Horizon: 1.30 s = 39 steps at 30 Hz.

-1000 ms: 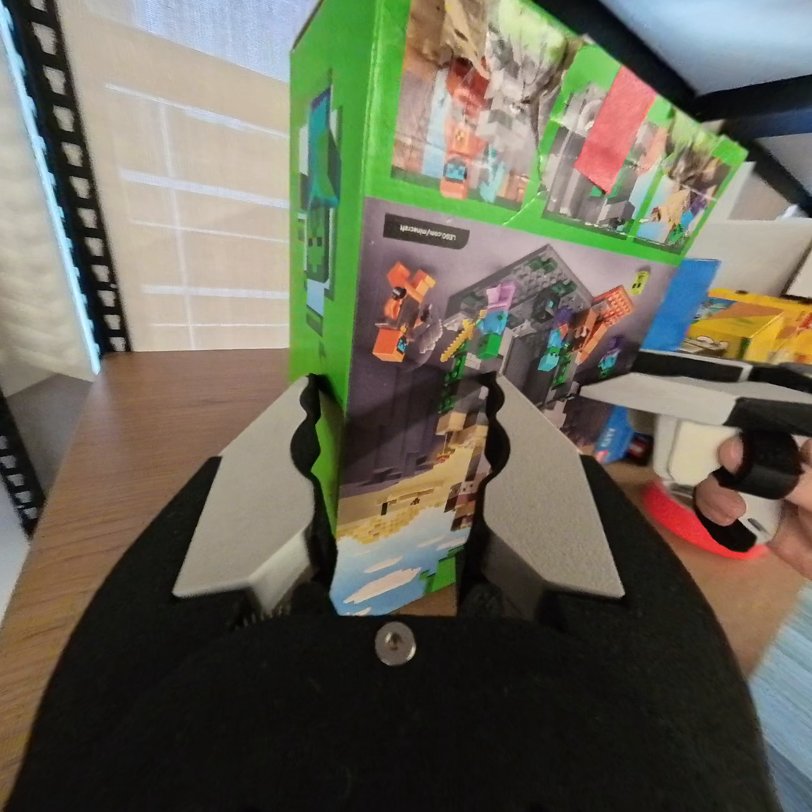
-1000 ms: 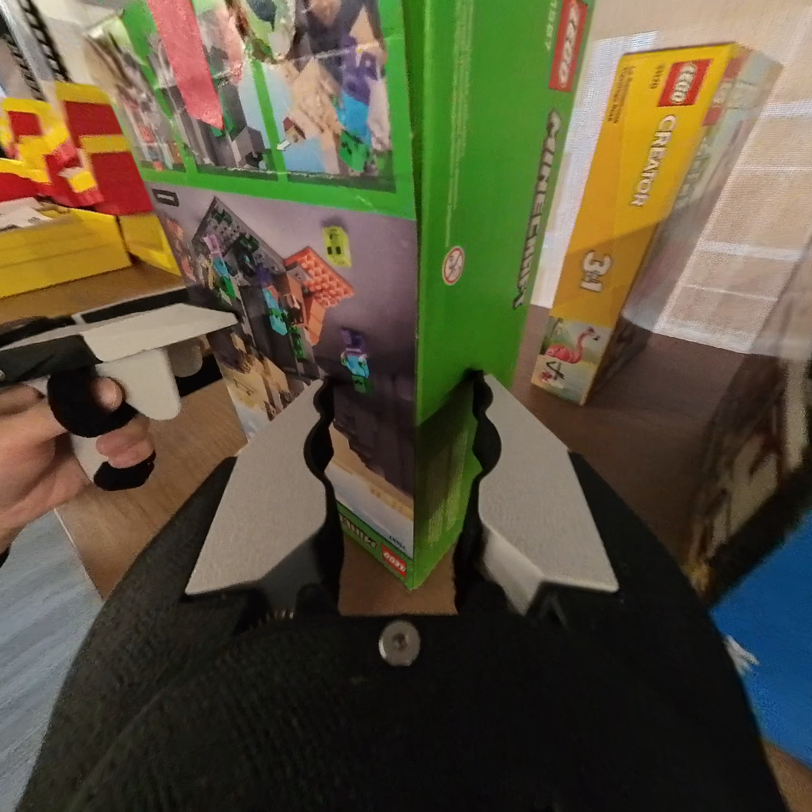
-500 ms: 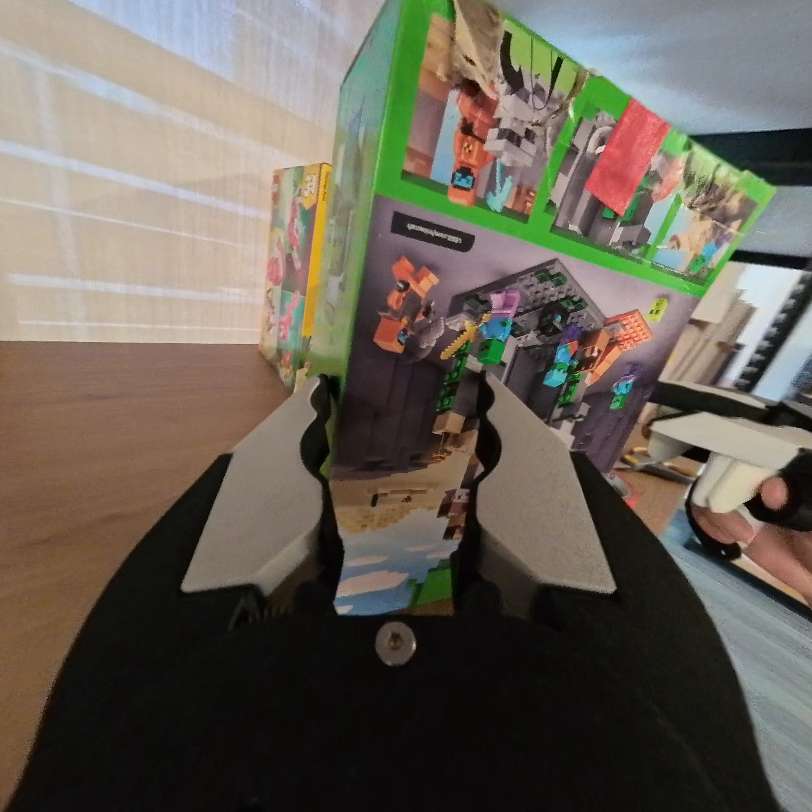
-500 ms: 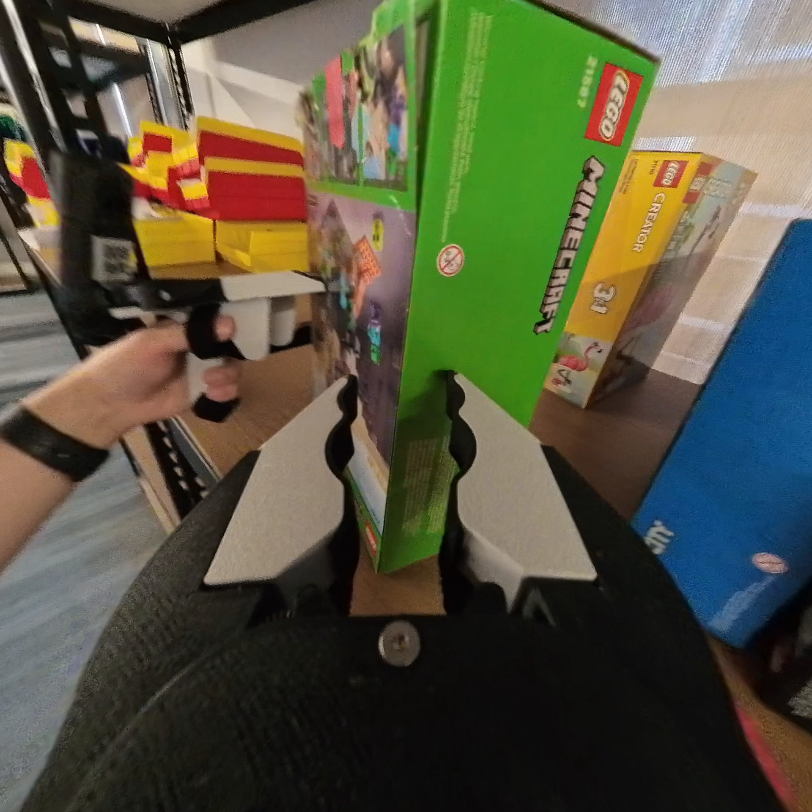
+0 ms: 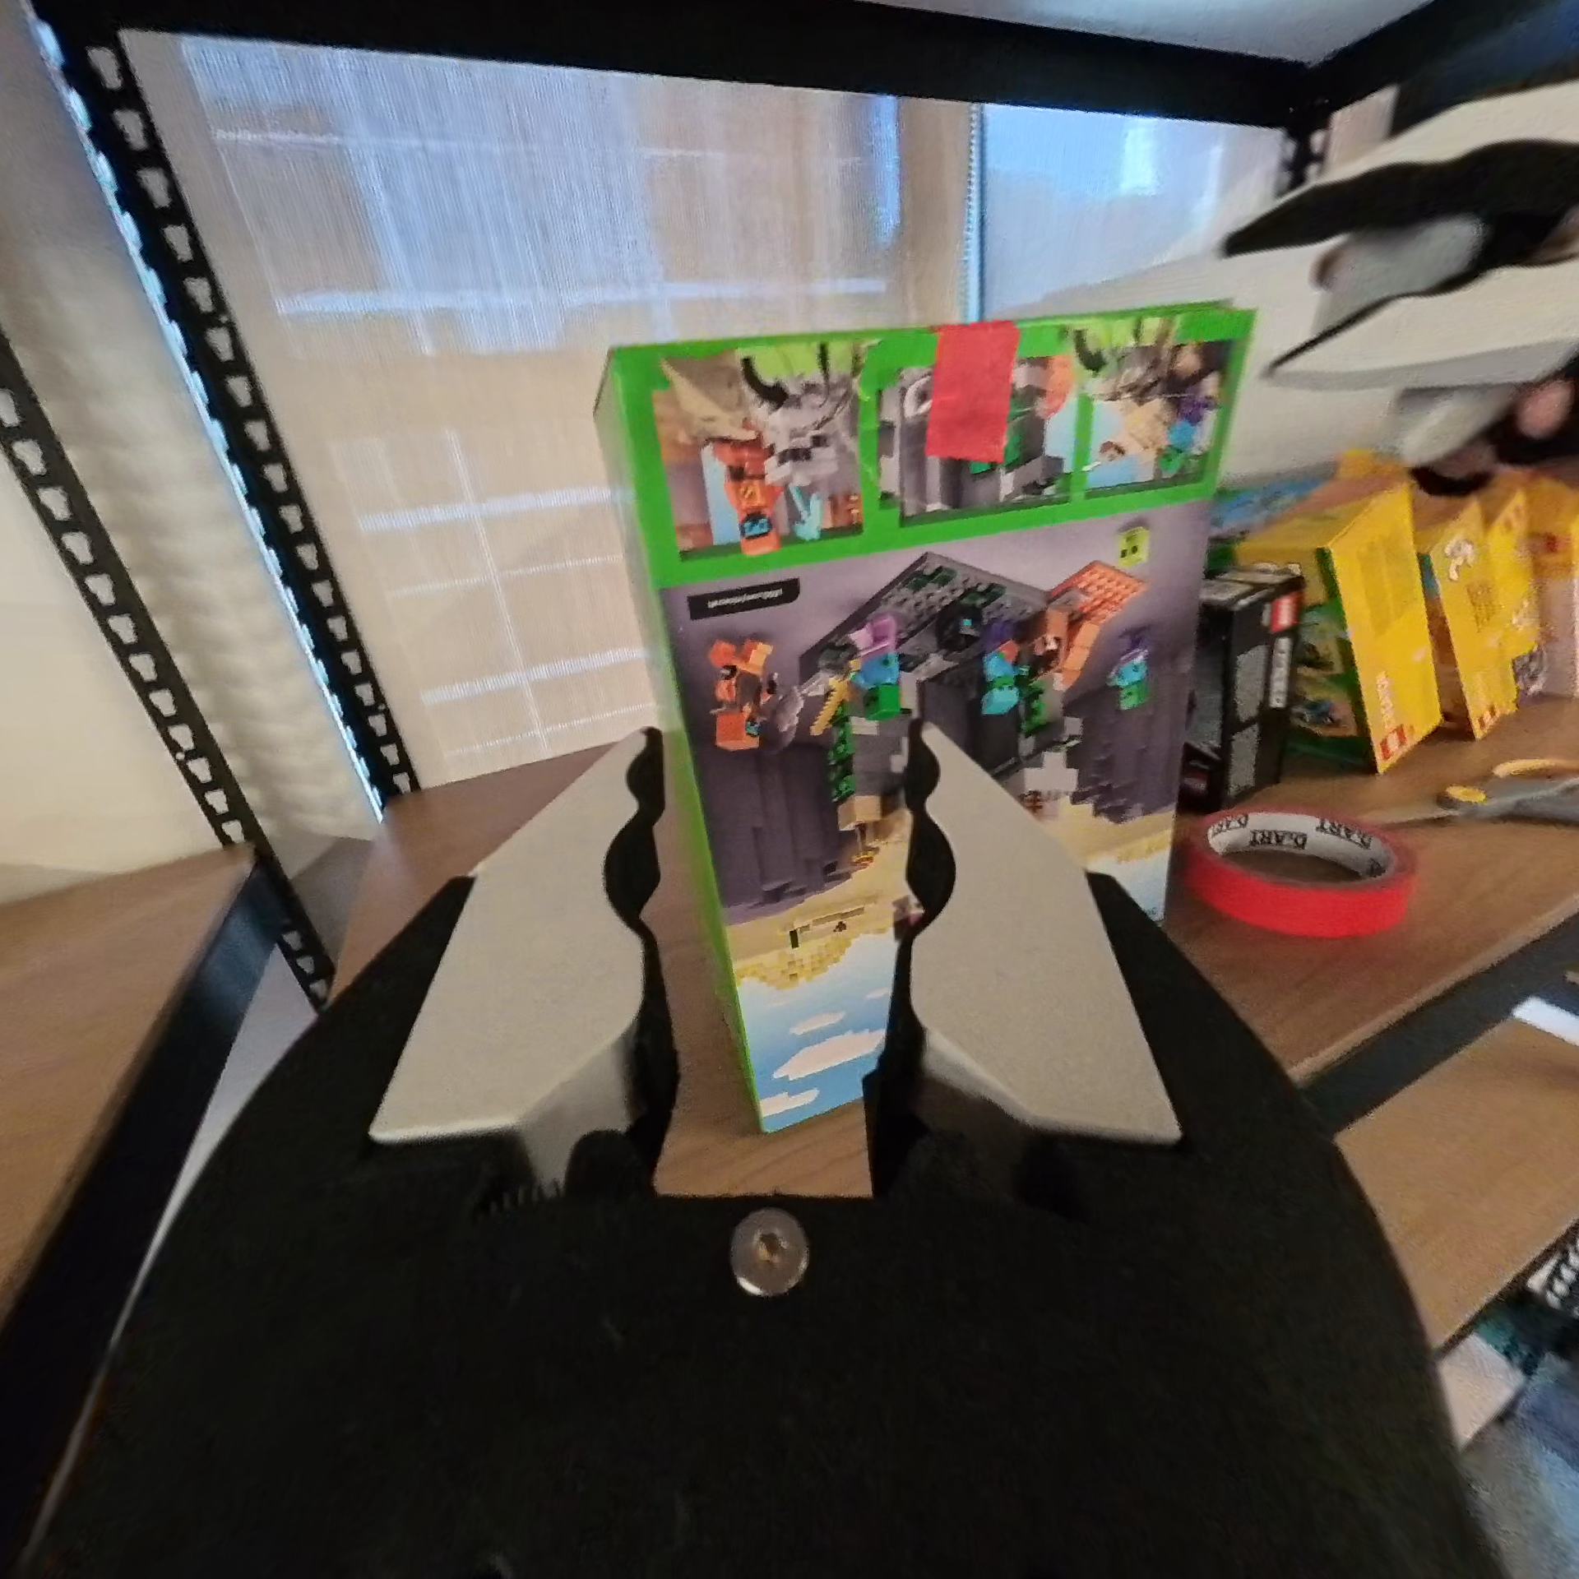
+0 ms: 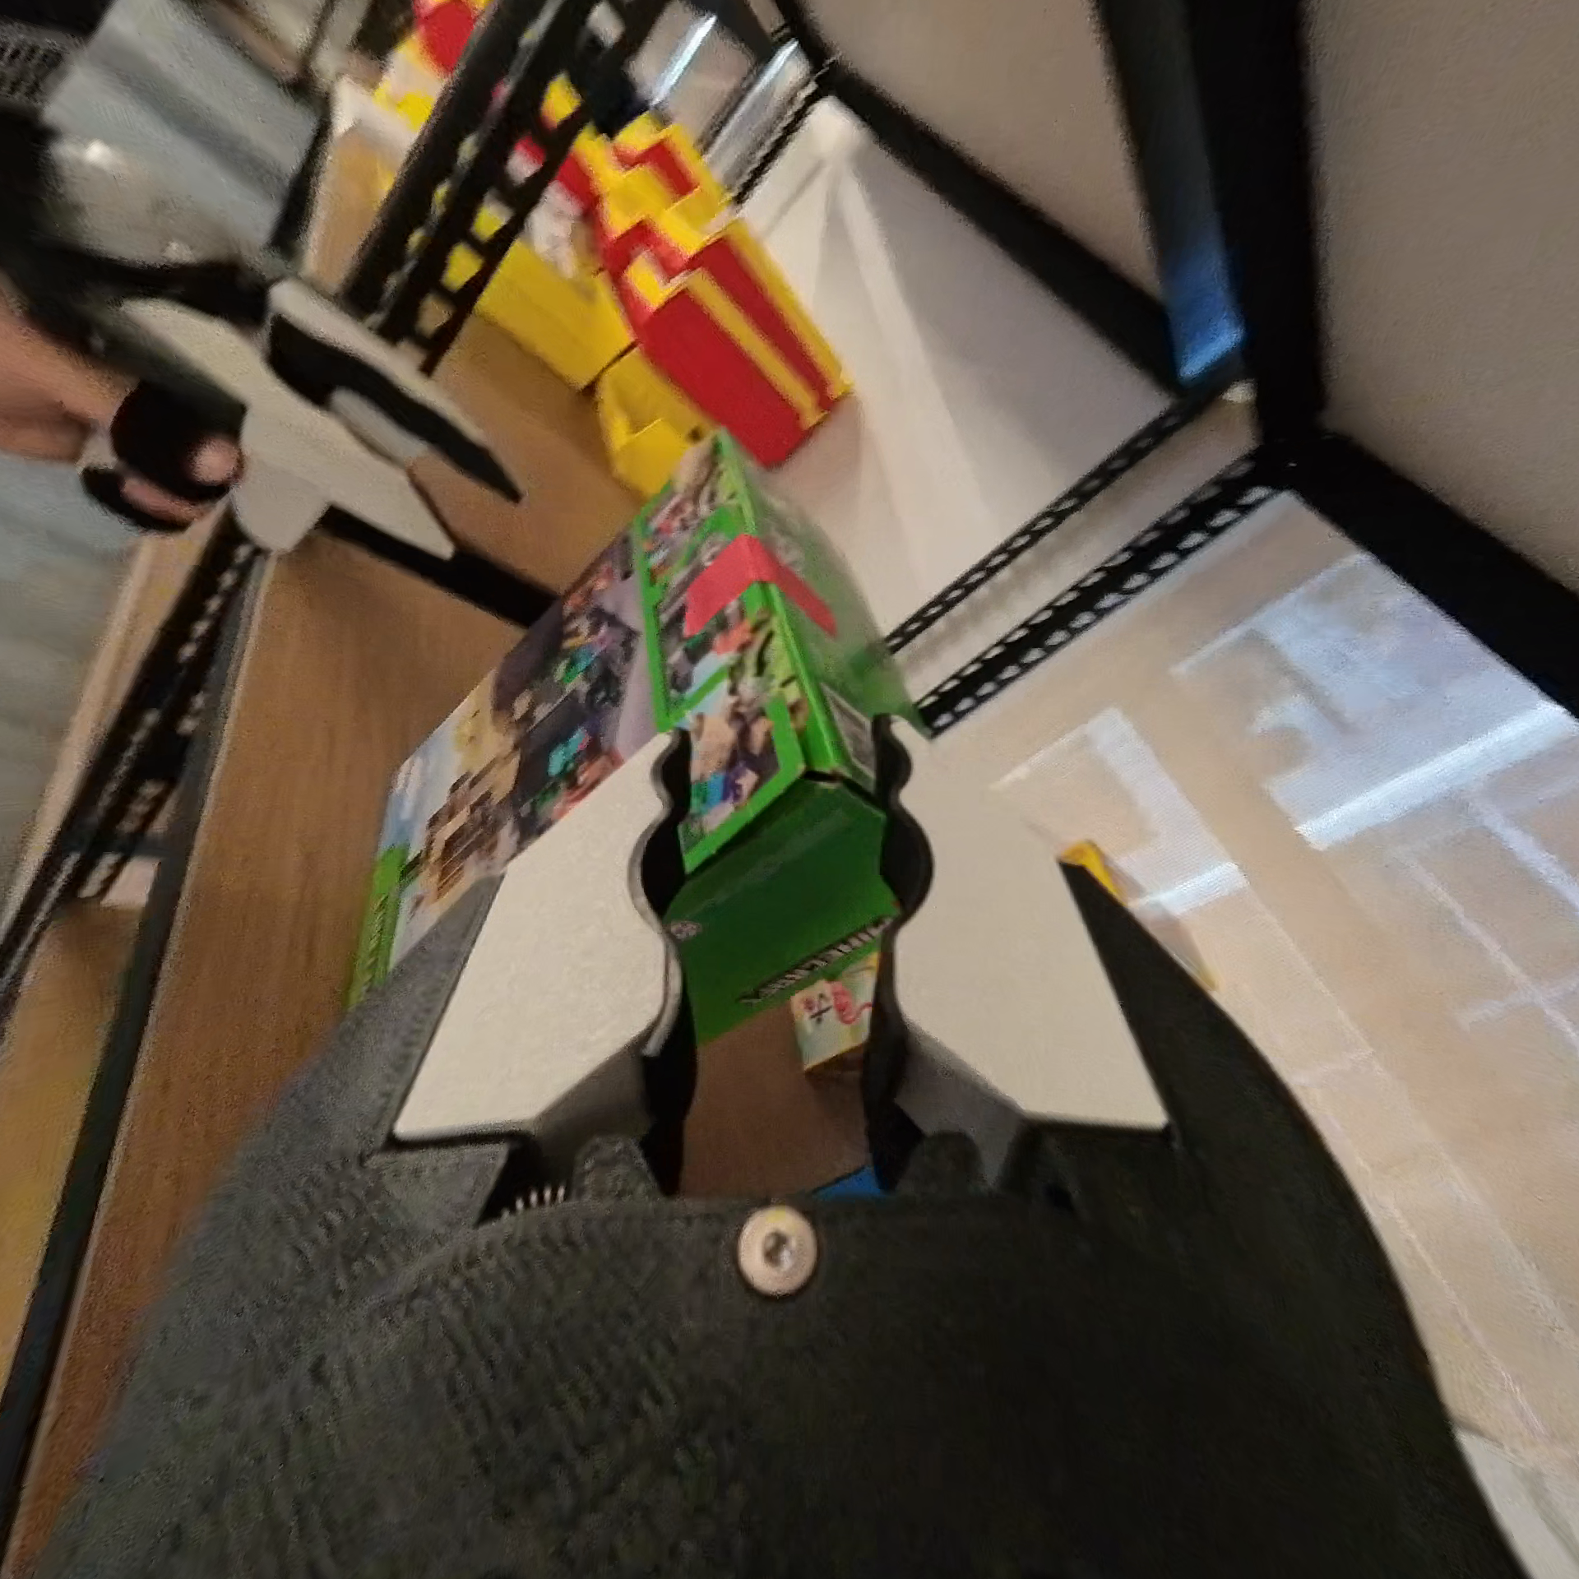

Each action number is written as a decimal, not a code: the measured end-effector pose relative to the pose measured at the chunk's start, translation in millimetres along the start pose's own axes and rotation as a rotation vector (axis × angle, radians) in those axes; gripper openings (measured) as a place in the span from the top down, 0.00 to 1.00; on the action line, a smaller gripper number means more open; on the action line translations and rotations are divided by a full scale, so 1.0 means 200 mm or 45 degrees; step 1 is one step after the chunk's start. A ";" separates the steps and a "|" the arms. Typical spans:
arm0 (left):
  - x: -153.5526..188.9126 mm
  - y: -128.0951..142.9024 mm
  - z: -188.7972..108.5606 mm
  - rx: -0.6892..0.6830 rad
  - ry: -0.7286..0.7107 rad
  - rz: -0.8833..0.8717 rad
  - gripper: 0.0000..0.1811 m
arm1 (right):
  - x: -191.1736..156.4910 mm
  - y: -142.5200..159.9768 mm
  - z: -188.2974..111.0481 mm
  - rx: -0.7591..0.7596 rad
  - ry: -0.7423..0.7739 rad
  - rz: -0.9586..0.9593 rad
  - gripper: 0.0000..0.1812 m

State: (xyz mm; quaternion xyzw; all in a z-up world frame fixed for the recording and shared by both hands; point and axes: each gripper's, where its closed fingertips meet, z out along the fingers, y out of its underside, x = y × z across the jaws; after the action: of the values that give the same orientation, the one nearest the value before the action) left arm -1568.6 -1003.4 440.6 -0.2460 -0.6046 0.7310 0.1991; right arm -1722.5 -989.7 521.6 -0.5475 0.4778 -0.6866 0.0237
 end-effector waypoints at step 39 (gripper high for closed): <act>0.16 0.22 0.09 0.077 0.235 -0.112 0.65 | -0.13 0.30 -0.14 0.044 0.141 0.690 0.71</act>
State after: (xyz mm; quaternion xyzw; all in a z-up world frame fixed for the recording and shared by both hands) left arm -1603.9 -1007.2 397.2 -0.2795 -0.5717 0.7136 0.2931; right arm -1763.4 -989.9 463.7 -0.3609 0.5956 -0.6922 0.1896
